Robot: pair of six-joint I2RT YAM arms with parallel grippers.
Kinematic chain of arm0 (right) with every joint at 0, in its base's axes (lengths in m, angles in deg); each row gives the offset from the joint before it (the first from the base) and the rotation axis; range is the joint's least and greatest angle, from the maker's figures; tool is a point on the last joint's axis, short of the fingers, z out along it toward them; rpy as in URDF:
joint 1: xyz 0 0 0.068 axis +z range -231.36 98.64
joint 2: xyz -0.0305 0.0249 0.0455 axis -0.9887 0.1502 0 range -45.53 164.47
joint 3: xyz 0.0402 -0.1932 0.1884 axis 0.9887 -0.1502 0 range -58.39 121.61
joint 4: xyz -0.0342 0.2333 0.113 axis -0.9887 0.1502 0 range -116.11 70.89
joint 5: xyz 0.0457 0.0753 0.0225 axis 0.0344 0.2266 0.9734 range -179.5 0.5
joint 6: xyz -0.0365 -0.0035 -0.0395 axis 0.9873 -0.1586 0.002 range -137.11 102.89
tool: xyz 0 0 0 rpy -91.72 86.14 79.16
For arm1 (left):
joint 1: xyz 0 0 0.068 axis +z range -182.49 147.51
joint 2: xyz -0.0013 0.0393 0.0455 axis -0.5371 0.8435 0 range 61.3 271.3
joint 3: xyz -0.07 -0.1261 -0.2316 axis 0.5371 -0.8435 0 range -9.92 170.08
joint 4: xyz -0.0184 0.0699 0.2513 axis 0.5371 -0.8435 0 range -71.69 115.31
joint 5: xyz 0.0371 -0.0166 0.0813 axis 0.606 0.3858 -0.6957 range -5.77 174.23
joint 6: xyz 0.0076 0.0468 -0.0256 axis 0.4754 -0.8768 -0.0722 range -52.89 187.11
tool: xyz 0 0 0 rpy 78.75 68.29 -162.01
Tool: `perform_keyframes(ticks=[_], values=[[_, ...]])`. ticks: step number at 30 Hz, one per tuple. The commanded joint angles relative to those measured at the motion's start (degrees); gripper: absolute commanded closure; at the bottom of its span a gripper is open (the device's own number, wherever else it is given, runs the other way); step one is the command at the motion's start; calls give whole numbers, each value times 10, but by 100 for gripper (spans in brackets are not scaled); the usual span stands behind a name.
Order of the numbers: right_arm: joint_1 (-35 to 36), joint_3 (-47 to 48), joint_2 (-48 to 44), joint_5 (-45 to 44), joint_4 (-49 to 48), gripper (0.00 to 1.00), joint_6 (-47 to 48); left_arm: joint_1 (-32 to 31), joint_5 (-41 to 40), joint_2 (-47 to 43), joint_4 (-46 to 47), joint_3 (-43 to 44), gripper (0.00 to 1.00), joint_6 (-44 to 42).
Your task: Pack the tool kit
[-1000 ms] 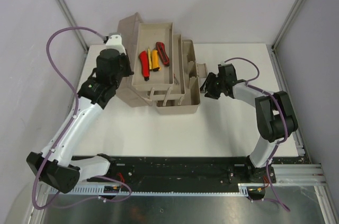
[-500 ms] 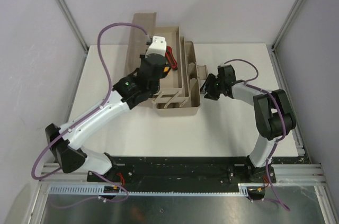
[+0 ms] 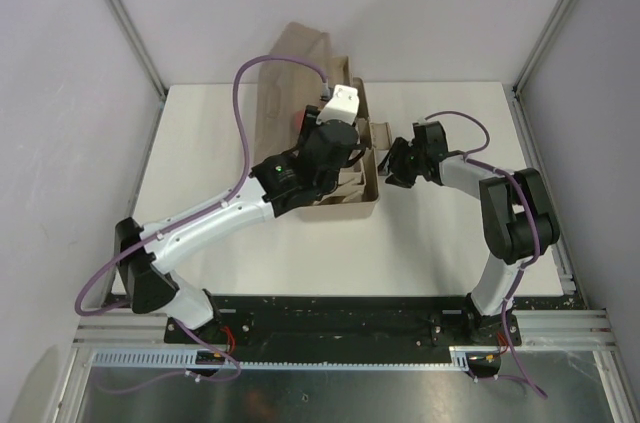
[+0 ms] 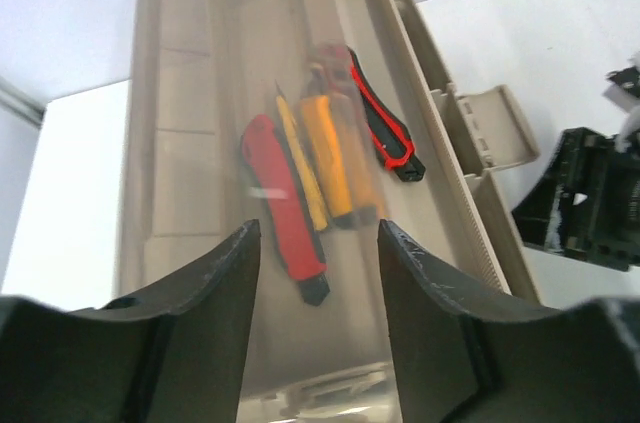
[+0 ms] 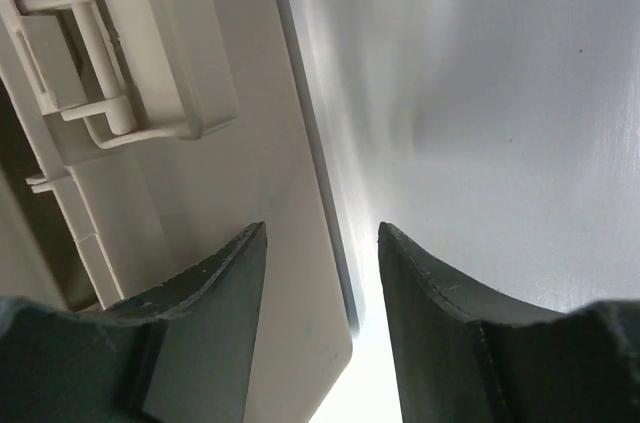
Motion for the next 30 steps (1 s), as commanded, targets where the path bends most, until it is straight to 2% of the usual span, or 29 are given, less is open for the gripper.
perform_keyframes(ticks=[1,8,17,25,30], values=[[-4,2,6,19,-19,46,-9,-2,34,6,19,24,41,41],[-11,2,7,18,-18,46,-8,-1,139,13,21,44,19,58],[-20,2,9,17,-14,45,-4,23,198,8,20,63,8,69],[-75,-1,-60,19,29,43,28,131,332,-18,19,27,3,129],[-139,-68,-119,43,22,43,29,211,387,-28,16,6,1,155]])
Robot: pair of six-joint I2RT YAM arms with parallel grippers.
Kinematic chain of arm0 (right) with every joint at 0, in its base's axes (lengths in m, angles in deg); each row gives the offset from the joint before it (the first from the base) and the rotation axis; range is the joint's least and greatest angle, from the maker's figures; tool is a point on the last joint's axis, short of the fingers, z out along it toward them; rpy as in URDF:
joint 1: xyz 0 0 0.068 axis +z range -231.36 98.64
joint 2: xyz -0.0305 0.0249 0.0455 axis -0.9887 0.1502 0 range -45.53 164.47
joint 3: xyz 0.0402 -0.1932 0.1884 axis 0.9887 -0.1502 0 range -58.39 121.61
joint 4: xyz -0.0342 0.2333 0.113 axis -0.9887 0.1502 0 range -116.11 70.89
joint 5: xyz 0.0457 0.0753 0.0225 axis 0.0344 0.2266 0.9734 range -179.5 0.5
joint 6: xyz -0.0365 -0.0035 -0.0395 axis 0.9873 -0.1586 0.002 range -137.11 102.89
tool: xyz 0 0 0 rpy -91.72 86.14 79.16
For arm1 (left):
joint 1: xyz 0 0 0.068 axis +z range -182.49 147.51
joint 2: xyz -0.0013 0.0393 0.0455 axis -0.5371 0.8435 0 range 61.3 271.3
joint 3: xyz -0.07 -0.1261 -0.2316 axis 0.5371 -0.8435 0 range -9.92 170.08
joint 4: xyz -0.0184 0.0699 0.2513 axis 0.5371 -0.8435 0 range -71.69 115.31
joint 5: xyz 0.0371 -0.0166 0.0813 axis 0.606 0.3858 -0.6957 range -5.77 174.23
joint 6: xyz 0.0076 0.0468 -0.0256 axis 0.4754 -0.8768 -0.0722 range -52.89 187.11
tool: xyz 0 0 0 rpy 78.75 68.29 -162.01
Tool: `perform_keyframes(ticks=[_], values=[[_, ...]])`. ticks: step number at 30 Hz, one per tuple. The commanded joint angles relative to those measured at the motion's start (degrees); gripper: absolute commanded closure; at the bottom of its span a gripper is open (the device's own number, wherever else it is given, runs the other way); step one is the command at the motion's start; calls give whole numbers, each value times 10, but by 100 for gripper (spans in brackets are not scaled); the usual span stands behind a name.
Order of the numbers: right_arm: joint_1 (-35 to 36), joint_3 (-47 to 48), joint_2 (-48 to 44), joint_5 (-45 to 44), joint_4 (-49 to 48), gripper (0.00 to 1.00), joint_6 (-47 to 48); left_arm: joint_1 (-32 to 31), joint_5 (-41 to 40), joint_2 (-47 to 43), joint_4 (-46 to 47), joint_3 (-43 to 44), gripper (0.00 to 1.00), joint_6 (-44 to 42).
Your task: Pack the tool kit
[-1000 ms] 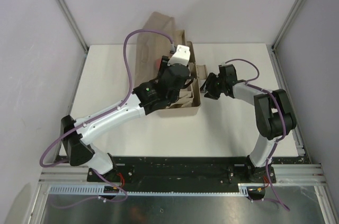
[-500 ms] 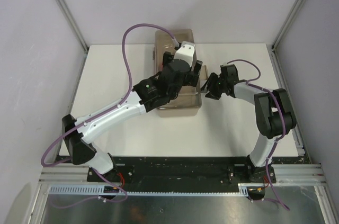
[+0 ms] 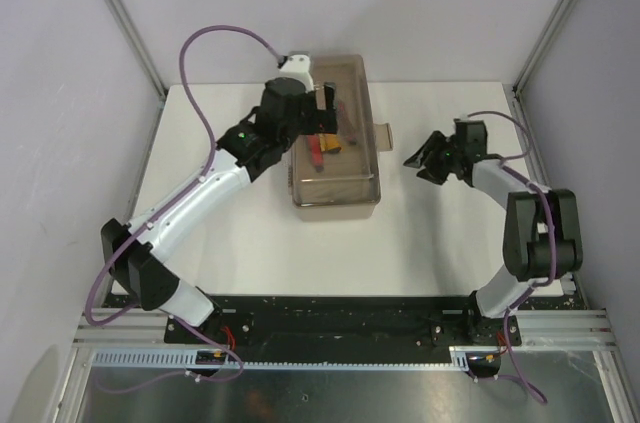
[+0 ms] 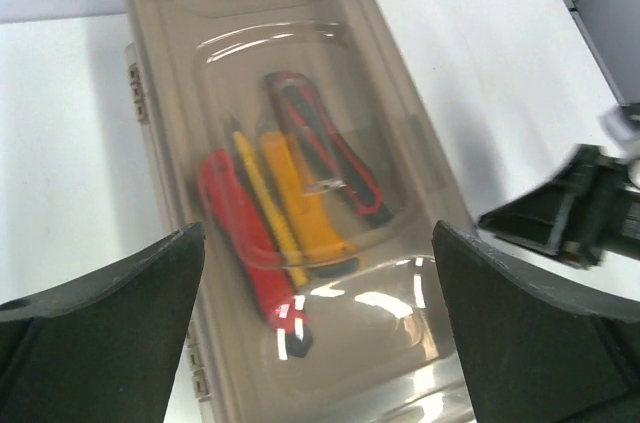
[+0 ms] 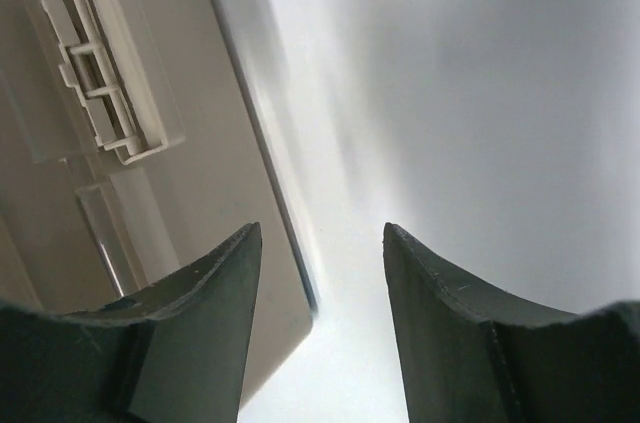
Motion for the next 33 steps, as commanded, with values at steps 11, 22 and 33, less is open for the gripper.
perform_keyframes(ticks=[11,22,33], values=[[-93,-54,31,132,-177,41,-68,157,265,21,-15,-36,1,92],[-29,51,157,99,-243,43,-94,161,232,65,-50,-39,1,60],[4,92,174,91,-295,43,-141,164,224,52,-58,-101,0,38]])
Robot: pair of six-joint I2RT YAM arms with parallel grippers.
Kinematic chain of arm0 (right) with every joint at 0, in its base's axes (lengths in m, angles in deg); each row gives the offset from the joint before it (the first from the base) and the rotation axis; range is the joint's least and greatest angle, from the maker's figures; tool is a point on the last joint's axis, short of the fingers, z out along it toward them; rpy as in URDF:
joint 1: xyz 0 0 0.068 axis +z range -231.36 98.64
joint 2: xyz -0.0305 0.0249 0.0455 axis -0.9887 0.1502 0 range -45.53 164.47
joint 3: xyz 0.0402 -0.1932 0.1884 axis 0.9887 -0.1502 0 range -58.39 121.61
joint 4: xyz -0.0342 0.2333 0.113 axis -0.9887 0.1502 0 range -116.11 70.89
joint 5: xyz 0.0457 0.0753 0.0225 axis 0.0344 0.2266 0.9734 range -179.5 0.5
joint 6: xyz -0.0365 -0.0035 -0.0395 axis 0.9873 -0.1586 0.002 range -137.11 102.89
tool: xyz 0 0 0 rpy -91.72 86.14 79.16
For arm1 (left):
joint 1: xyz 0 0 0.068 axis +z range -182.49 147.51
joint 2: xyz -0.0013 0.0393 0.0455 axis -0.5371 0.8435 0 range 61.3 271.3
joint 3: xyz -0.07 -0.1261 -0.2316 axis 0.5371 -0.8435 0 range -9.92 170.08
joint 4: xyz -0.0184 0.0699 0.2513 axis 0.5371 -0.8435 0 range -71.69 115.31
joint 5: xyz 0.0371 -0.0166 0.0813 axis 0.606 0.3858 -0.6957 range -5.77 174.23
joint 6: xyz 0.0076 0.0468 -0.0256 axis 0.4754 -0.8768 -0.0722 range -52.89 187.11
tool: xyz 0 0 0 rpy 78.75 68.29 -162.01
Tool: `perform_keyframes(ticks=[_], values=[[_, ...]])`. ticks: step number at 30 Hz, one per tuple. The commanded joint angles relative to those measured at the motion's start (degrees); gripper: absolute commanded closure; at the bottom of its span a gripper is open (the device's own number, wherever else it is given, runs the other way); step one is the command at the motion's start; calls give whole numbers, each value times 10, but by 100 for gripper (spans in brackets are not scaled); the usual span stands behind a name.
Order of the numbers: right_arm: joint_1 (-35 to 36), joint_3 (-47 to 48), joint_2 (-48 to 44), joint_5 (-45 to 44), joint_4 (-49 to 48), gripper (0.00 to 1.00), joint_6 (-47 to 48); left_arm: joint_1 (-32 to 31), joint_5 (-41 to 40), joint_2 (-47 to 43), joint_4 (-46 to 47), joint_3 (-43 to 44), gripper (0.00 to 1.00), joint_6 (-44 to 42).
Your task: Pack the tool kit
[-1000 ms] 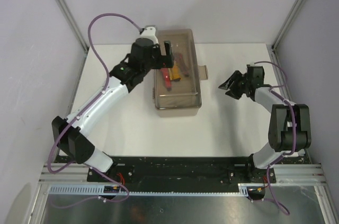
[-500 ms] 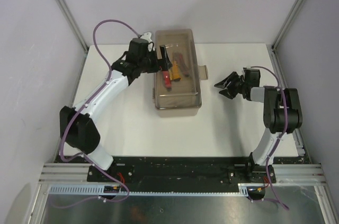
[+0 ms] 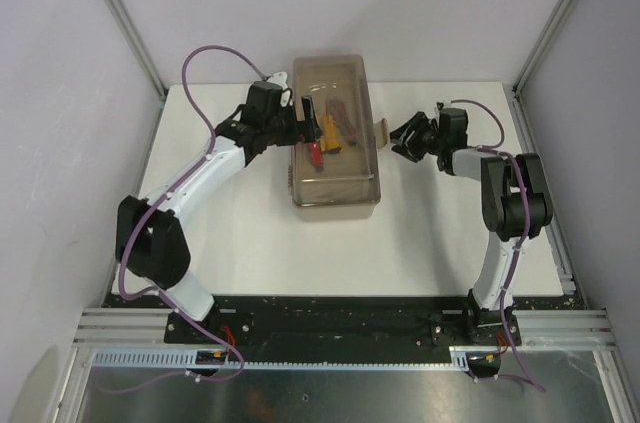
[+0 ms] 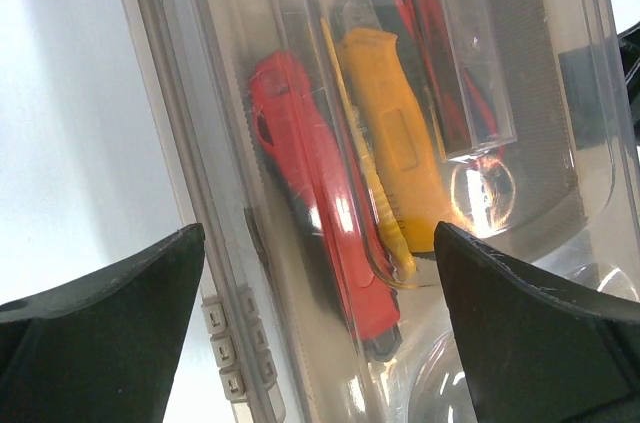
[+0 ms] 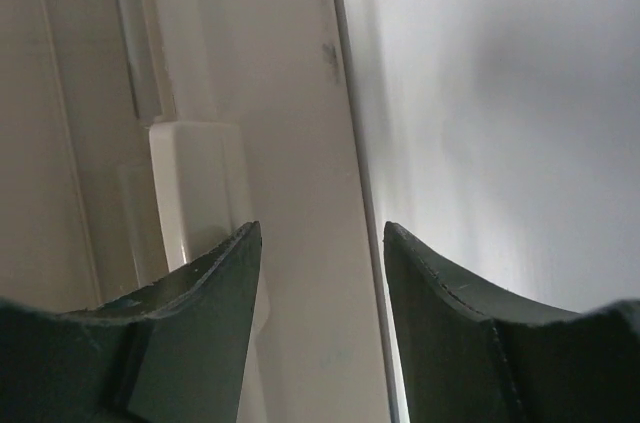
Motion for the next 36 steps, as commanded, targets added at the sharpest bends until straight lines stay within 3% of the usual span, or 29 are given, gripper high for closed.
perform_keyframes(ticks=[1,7,15,22,27,36], values=[[9,15,5,1,-52,43,-35,4,-3,-12,-41,-29,1,-31],[32,11,17,22,-106,43,-107,6,19,-8,-41,-30,1,-24],[79,-35,107,24,-457,43,-404,3,34,-1,-37,-39,2,12],[96,-35,181,25,-673,40,-529,3,58,-5,-16,-55,2,-16],[97,-35,183,48,-714,37,-544,5,77,10,-10,-42,1,-41],[125,-57,137,100,-679,37,-516,28,109,41,7,14,0,-67]])
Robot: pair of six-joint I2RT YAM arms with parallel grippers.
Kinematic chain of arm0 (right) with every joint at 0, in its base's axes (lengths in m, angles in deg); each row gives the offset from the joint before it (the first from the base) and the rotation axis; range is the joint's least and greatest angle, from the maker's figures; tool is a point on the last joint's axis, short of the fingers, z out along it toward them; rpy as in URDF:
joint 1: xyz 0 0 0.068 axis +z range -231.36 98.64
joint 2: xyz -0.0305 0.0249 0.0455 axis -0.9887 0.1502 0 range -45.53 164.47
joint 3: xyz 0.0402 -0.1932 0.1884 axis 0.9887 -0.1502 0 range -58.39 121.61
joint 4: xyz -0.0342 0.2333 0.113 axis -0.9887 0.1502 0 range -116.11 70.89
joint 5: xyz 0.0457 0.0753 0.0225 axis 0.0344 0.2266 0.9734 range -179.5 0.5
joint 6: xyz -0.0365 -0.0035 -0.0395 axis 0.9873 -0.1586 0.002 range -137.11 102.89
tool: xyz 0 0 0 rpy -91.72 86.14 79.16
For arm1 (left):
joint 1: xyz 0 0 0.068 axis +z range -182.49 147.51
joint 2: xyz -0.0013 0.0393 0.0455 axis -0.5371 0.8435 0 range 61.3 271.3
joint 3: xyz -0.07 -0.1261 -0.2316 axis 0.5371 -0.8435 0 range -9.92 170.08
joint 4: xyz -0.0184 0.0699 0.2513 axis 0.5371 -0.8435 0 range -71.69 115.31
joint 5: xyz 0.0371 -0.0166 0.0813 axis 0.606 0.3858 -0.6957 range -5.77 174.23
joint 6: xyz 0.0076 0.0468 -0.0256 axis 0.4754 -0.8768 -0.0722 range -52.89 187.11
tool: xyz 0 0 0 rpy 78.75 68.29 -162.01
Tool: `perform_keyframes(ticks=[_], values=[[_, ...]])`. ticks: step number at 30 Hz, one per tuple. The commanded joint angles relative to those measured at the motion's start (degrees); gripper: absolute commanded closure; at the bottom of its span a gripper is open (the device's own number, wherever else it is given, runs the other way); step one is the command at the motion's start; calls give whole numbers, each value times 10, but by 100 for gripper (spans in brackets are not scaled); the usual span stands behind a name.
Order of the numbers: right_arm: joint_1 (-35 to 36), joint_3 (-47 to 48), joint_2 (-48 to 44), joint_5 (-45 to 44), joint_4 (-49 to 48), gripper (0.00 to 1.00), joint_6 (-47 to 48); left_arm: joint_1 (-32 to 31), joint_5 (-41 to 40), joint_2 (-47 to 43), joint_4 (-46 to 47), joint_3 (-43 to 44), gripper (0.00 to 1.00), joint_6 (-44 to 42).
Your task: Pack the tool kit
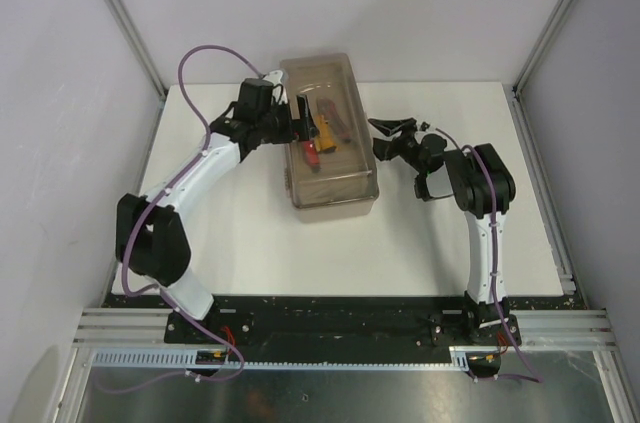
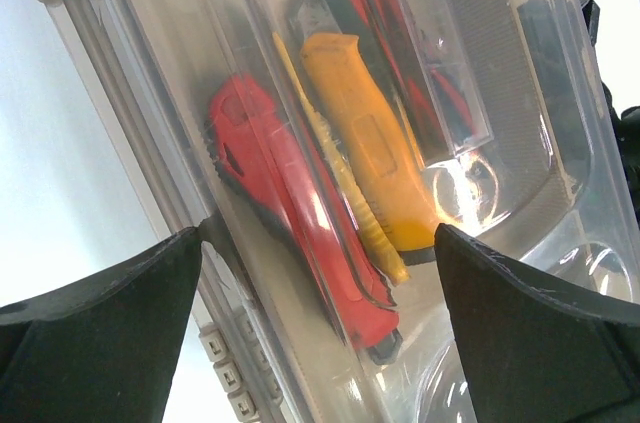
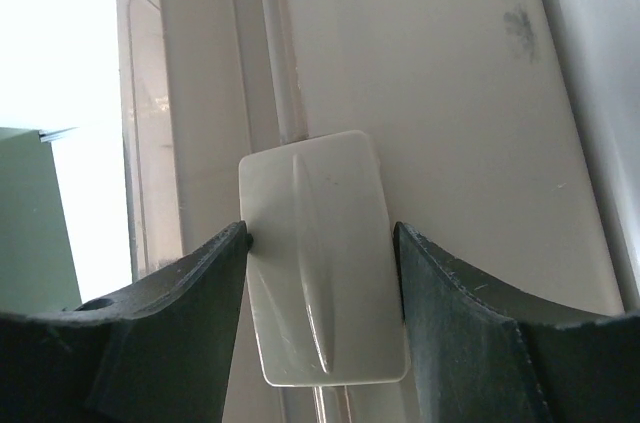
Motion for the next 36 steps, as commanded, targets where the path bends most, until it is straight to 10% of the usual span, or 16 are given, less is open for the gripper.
perform_keyframes(ticks=[1,18,36], values=[[64,-22,-48,110,-125,38,27,4,52,41,-6,26,0,-55],[93,-59,-82,94,-73,38,70,31,84,59,-4,56,1,-85],[82,-105,-200,9,254,25,329,32,25,17,-5,32,0,-117]])
